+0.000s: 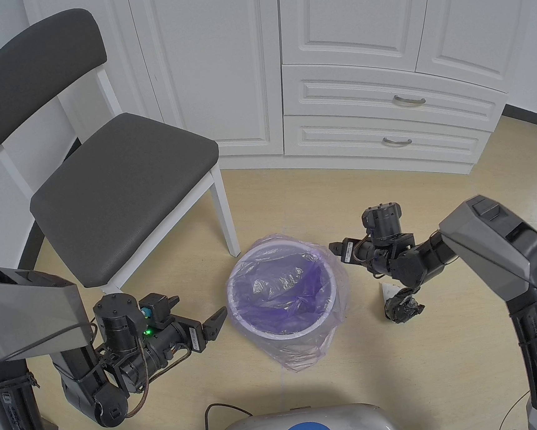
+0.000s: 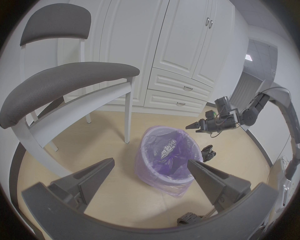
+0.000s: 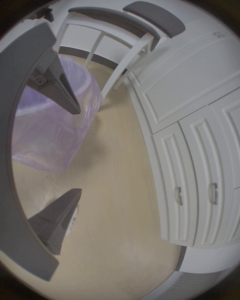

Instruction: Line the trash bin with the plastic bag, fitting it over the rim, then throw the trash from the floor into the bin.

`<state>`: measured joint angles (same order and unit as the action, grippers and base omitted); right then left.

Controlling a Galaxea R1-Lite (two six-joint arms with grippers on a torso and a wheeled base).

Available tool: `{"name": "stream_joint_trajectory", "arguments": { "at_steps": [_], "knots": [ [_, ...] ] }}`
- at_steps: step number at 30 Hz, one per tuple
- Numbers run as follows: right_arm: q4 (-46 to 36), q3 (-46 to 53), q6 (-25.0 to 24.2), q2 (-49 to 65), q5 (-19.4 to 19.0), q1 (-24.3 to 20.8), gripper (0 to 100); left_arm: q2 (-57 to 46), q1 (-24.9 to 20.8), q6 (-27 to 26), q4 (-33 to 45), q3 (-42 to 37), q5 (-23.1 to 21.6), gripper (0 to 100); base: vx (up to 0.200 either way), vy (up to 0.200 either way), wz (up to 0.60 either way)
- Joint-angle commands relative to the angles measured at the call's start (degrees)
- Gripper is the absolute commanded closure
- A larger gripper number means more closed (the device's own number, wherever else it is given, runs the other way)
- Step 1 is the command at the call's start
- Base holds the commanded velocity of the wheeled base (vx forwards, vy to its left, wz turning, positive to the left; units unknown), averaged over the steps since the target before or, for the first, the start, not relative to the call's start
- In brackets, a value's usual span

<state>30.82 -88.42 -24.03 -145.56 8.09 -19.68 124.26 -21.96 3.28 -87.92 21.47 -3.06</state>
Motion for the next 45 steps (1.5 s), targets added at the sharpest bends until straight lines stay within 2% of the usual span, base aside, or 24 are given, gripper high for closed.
{"name": "stream_joint_trajectory", "arguments": {
  "at_steps": [1, 4, 8, 10, 11, 13, 16, 20, 25, 29, 31, 34, 36, 38, 40, 45],
  "knots": [
    [0.91, 10.02, 5.31, 12.84, -0.01, 1.04, 0, -3.32, 0.07, 0.06, -0.06, -3.45, 0.25, 0, 0.000, 0.000, 0.00],
    [3.28, 15.03, 8.30, 17.59, 1.13, 1.75, 0, -5.96, 0.42, 0.32, 0.03, -4.59, 0.25, 0, 0.000, 0.000, 0.00],
    [13.22, 28.39, 11.81, 27.08, 1.49, 2.45, 0, -11.58, 0.60, 0.50, 0.12, -9.34, -0.10, 0, 0.000, 0.000, 0.00],
    [19.28, 36.12, 15.15, 30.86, 1.49, 2.45, 0, -13.69, 0.60, 0.15, 0.12, -12.50, 0.07, 0, 0.000, 0.000, 0.00],
    [19.28, 36.12, 15.15, 30.86, 1.49, 2.45, 0, -13.69, 0.60, 0.15, 0.12, -12.50, 0.07, 0, 0.000, 0.000, 0.00],
    [24.64, 45.00, 20.07, 33.85, 1.66, 2.71, 0, -16.77, 0.77, 0.50, 0.12, -14.96, 0.34, 0, 0.000, 0.000, 0.00],
    [26.66, 50.45, 23.68, 36.40, 2.28, 3.24, 0, -19.49, 1.21, 0.68, 0.12, -17.86, 0.42, 0, 0.000, 0.000, 0.00],
    [26.75, 57.04, 23.85, 43.43, 5.26, 3.24, 0, -25.29, 1.83, 2.52, 1.08, -21.47, 0.77, 0, 0.000, 0.000, 0.00],
    [26.40, 66.01, 24.38, 52.04, 5.97, 3.24, 0, -33.38, 4.99, 4.02, 7.59, -21.47, 2.27, 0, 0.000, 0.000, 0.00],
    [26.40, 70.05, 24.55, 56.87, 6.85, 4.03, 0, -38.13, 6.75, 4.10, 12.07, -21.47, 2.27, 0, 0.000, 0.000, 0.00],
    [26.49, 72.60, 24.91, 59.07, 7.02, 5.79, 0, -40.32, 7.45, 4.10, 14.00, -21.47, 2.27, 0, 0.000, 0.000, 0.00],
    [26.66, 75.59, 29.56, 62.06, 8.34, 8.78, 0, -41.38, 8.07, 4.10, 14.27, -21.47, 2.36, 0, 0.000, 0.000, 0.00],
    [27.37, 75.94, 32.47, 62.85, 11.07, 10.80, 0, -41.99, 9.30, 3.84, 14.00, -21.47, 2.71, 0, 0.000, 0.000, 0.00],
    [27.37, 75.59, 35.28, 64.08, 15.90, 12.82, 0, -43.40, 10.53, 3.31, 14.35, -21.20, 2.71, 0, 0.000, 0.000, 0.00],
    [27.37, 74.97, 38.27, 64.96, 16.95, 14.05, 0, -43.58, 11.06, 2.26, 14.53, -20.50, 2.71, 0, 0.000, 0.000, 0.00],
    [27.37, 73.13, 44.42, 63.38, 14.49, 14.67, 0, -42.70, 11.67, -2.14, 14.62, -16.63, 2.71, 0, 0.000, 0.000, 0.00]
  ]
}}
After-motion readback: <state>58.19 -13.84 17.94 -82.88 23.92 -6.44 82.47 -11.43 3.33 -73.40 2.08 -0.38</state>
